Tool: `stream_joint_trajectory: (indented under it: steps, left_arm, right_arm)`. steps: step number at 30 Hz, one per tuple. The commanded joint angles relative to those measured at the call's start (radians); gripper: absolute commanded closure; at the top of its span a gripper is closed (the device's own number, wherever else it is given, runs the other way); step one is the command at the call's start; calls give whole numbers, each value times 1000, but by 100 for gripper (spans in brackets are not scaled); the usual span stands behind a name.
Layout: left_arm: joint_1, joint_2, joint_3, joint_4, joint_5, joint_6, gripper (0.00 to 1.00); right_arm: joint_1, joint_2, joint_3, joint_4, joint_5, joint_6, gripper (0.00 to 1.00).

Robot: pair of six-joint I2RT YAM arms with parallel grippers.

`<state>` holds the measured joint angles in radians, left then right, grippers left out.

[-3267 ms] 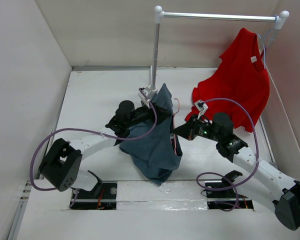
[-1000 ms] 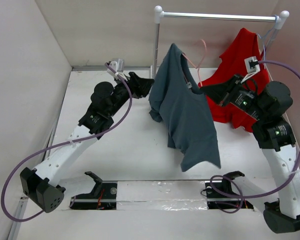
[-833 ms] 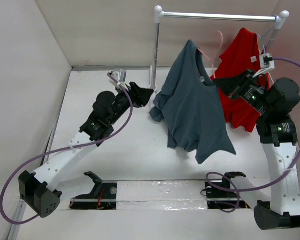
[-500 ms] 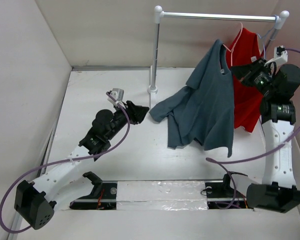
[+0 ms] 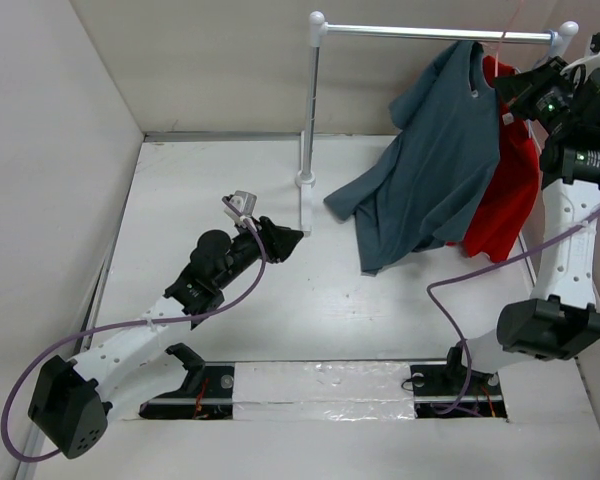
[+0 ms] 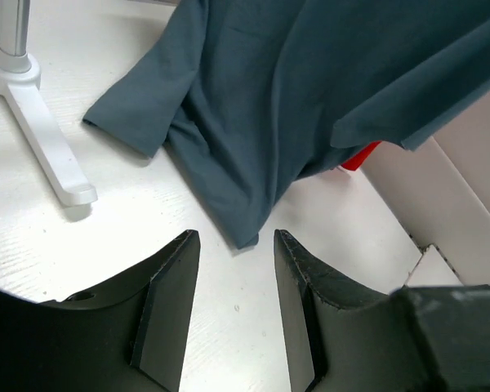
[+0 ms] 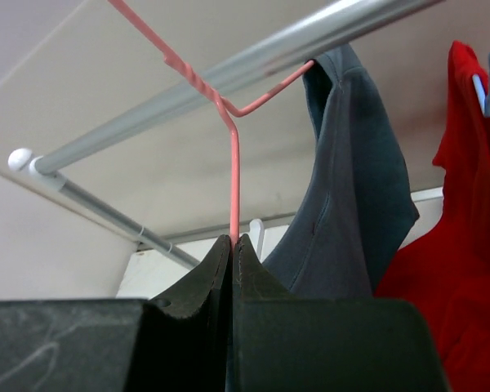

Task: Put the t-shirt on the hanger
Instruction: Place the hanger at the clothesline, then reset both arms

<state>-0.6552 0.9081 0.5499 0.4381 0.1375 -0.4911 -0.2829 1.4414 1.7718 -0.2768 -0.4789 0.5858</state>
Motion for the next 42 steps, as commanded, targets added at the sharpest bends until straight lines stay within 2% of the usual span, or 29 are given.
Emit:
stream_joint_trajectory:
  steps: [1,13,21,27,30,31,33,34,39,42]
  left_arm:
    - [-7,-14,-10,79,30,13,62]
    - [-7,-14,-19,97,37,11,62]
    - [-7,-8,-22,100,37,13,62]
    - [-7,-17,-25,105,30,10,61]
    - [-7,-12,-25,105,31,9,61]
    - [-7,-8,-25,105,33,9,61]
    - [-7,-8,-25,103,22,11,61]
    - [-7,-5,-25,102,20,11,61]
    - [-7,-9,-16,77,-9,26,59]
    - [-7,-29,-19,76,-39,23,56]
  right_arm:
    - [-12,46,81,50,39,-29,100]
    - [-90,165,199,19,31,-26,100]
    - [-99,117,-20,139,48,9,100]
    - [-90,93,-101,162,62,22,100]
    - [-90,25,-204,224,91,51,69]
    - [-90,5,-221,235,91,63,53]
    - [-81,-51,-245,229,114,65,40]
    - [-81,-73,-247,222,149,63,27]
    - [-56,-252,-264,194,214,49,0]
    - [-35,-344,-326,218,201,49,0]
